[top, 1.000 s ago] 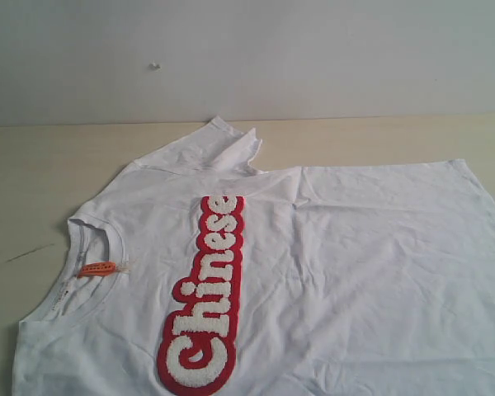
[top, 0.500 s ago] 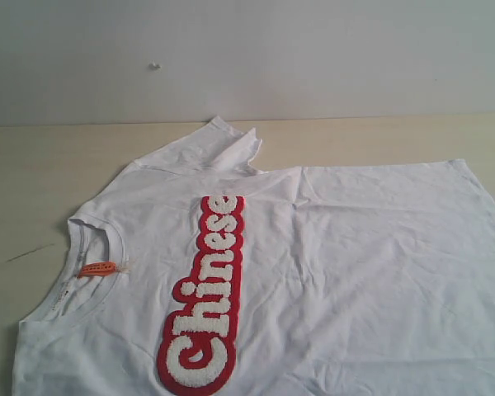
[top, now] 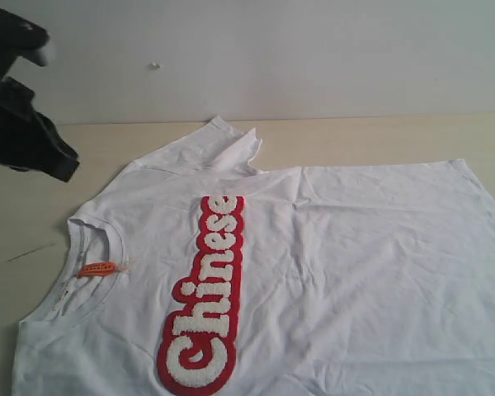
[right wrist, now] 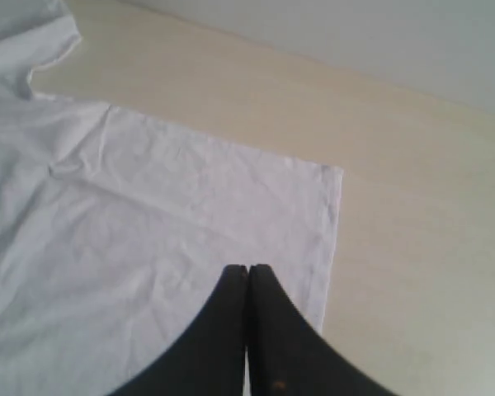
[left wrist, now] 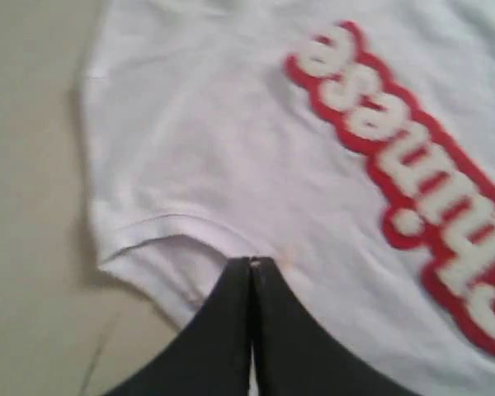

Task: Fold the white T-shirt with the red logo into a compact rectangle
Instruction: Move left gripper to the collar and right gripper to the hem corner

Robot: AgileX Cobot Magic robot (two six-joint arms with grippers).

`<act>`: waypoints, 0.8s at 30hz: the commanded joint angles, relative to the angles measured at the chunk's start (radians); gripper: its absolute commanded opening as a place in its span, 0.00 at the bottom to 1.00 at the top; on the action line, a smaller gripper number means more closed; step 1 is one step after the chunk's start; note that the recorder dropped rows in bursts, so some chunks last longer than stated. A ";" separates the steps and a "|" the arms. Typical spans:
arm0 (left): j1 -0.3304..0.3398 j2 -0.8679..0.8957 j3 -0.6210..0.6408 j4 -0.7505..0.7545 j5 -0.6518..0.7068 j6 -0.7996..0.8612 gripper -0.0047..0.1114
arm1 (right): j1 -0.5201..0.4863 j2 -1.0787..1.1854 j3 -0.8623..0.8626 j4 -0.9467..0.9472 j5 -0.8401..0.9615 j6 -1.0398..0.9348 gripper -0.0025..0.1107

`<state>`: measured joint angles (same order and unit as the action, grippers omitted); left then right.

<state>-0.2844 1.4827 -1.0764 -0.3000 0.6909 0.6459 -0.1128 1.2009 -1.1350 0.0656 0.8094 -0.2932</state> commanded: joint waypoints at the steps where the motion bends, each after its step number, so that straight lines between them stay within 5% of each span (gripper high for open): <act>1: -0.006 0.115 -0.152 -0.025 0.447 0.316 0.04 | 0.034 0.092 -0.082 -0.006 0.286 -0.294 0.02; 3: -0.006 0.136 -0.128 0.058 0.506 0.412 0.04 | 0.065 0.094 -0.070 -0.048 0.370 -0.504 0.02; 6: -0.006 0.147 -0.062 0.077 0.446 0.597 0.06 | 0.072 0.090 -0.025 -0.156 0.391 -0.562 0.02; 11: -0.006 0.149 0.004 0.079 0.234 0.684 0.57 | 0.072 0.090 0.163 -0.393 0.271 -0.589 0.02; 13: -0.006 0.149 0.024 0.079 0.186 0.684 0.65 | 0.072 0.090 0.199 -0.441 0.214 -0.634 0.02; 20: -0.006 0.162 0.112 0.077 0.066 0.808 0.65 | 0.072 0.115 0.286 -0.464 0.020 -0.641 0.02; 24: -0.006 0.177 0.145 0.077 0.011 0.869 0.65 | 0.072 0.162 0.313 -0.700 0.015 -0.647 0.02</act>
<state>-0.2887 1.6527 -0.9469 -0.2179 0.7478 1.4712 -0.0425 1.3361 -0.8369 -0.4777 0.8450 -0.9308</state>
